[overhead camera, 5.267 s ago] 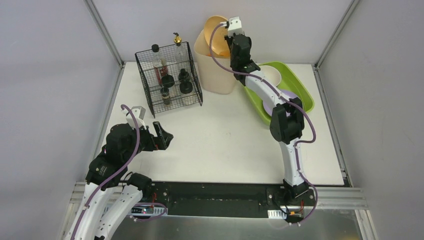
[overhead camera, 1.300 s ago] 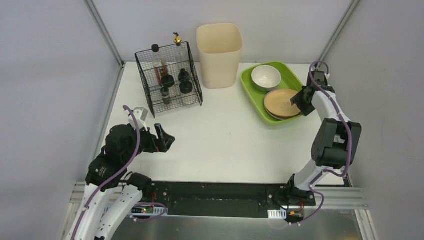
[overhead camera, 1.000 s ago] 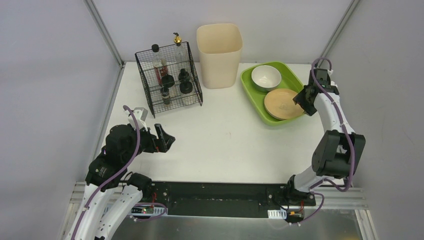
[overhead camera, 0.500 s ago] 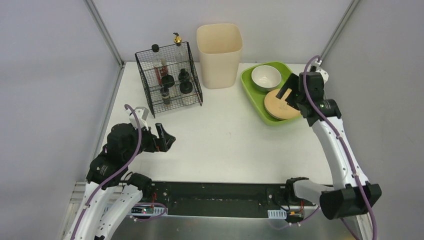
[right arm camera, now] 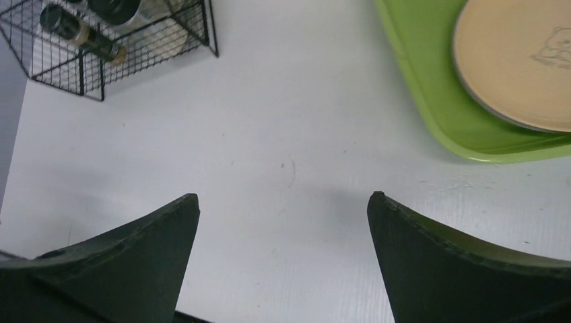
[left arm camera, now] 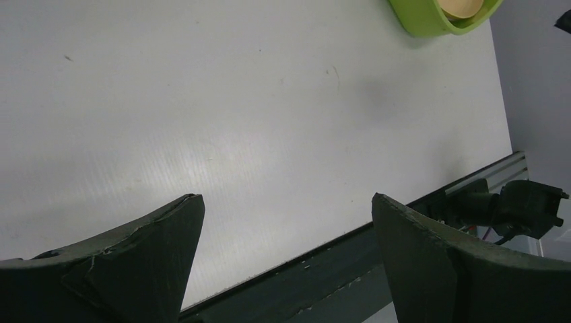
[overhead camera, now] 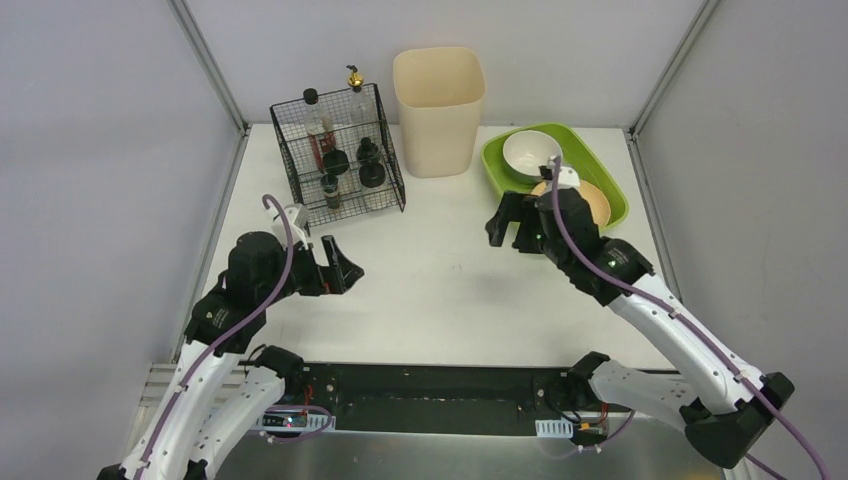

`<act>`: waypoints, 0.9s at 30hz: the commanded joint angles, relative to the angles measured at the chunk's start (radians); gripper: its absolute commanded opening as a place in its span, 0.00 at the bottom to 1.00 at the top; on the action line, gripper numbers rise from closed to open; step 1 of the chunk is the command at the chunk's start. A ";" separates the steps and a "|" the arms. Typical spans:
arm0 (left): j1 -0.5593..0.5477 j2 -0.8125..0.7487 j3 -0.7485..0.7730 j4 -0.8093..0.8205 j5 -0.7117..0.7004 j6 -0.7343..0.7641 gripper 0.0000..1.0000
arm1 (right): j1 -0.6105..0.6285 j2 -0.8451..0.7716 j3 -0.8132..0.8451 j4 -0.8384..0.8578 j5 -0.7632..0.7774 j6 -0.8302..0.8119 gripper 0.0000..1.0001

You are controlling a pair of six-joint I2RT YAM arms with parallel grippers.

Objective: Clear the kitchen counter

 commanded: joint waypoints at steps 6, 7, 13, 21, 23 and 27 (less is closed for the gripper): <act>-0.238 0.077 -0.035 0.125 -0.107 -0.072 1.00 | 0.292 0.049 -0.067 0.144 0.174 0.021 0.99; -0.262 0.082 -0.040 0.131 -0.129 -0.079 1.00 | 0.315 0.062 -0.070 0.148 0.182 0.029 0.99; -0.332 0.064 -0.067 0.130 -0.241 -0.090 1.00 | 0.449 0.138 -0.084 0.154 0.368 0.069 0.99; -0.333 0.034 -0.081 0.099 -0.327 -0.076 1.00 | 0.517 0.170 -0.098 0.152 0.512 0.082 0.99; -0.332 0.031 -0.080 0.100 -0.333 -0.076 1.00 | 0.516 0.157 -0.106 0.159 0.517 0.077 0.99; -0.332 0.036 -0.079 0.099 -0.336 -0.076 1.00 | 0.516 0.128 -0.125 0.167 0.513 0.065 0.99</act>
